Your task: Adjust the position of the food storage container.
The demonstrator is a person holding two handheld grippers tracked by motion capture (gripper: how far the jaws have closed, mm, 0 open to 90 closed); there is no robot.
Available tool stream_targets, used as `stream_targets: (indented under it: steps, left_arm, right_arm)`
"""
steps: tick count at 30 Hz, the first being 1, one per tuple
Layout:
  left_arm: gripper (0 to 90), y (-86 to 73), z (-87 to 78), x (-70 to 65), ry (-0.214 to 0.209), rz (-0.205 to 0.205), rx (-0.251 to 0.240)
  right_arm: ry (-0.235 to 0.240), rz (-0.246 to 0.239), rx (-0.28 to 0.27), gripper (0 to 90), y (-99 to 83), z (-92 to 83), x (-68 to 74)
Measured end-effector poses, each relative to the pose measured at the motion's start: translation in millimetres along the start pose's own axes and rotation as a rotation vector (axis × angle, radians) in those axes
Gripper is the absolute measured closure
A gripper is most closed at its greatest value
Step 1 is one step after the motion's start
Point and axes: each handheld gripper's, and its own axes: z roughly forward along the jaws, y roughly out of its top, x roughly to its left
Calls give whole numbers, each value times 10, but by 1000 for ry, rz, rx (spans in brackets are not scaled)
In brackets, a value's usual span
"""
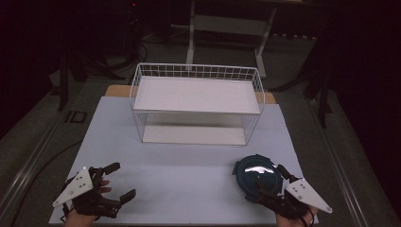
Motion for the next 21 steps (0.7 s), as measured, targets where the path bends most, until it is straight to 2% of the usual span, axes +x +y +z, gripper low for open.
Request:
stream_targets:
  steps: [3, 6, 7, 11, 13, 17, 21]
  left_arm:
    - [0, 5, -5, -3, 0, 1, -5]
    - [0, 10, -5, -6, 0, 1, -6]
    - [0, 12, -4, -11, 4, 8, -7]
    - [0, 16, -2, -13, -1, 10, -7]
    - [0, 13, 2, -13, -3, 11, -4]
    - [0, 12, 5, -12, -8, 13, -1]
    - [0, 12, 11, -17, -14, 18, -1]
  right_arm:
    - [4, -1, 0, 138, 19, -7, 8]
    - [41, -6, 5, 154, 113, -26, 24]
    - [56, -25, 8, 156, 156, -32, 27]
    - [74, -39, 13, 135, 249, -48, 26]
    - [98, -32, 7, 125, 290, -48, -12]
    - [99, -48, 2, 123, 345, -49, -76]
    - [100, -20, 23, 112, 430, -62, -212]
